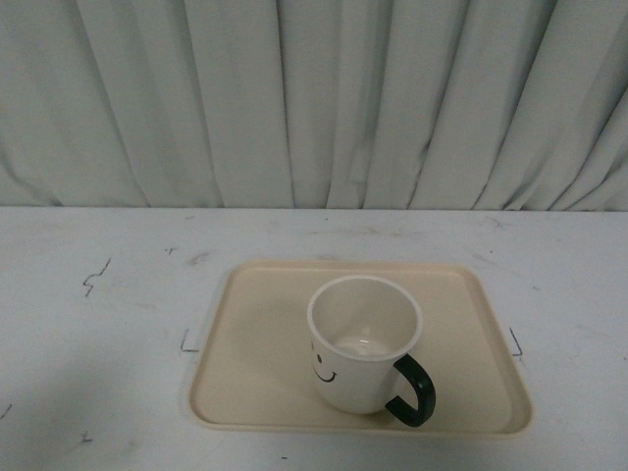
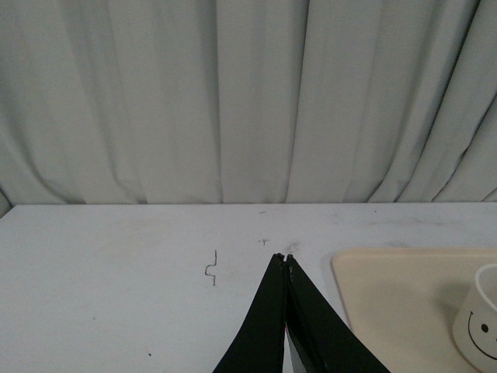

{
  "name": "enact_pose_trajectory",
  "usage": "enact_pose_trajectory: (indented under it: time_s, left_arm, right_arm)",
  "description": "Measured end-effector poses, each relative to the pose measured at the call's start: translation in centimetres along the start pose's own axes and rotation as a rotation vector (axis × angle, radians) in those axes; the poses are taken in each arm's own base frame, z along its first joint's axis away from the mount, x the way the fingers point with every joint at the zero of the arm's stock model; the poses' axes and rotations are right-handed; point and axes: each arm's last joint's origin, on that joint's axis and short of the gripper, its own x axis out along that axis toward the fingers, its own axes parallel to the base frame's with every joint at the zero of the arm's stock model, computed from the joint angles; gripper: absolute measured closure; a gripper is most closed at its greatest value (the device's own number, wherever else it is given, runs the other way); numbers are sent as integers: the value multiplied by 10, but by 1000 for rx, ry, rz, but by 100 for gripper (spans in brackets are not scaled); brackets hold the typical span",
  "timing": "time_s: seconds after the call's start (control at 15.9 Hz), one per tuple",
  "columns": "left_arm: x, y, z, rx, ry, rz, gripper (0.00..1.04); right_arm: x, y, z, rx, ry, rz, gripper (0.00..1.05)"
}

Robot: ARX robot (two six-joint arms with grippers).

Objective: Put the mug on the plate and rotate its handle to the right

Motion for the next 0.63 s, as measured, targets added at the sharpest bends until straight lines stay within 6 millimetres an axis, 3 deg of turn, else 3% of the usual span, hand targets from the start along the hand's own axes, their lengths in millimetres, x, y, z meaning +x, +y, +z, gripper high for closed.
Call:
enact_pose_trajectory:
  time_s: [0.63]
  left_arm:
    - [-17,0,-4,0,16,1,103]
  right_arm:
    - [0,0,0,0,0,0,6]
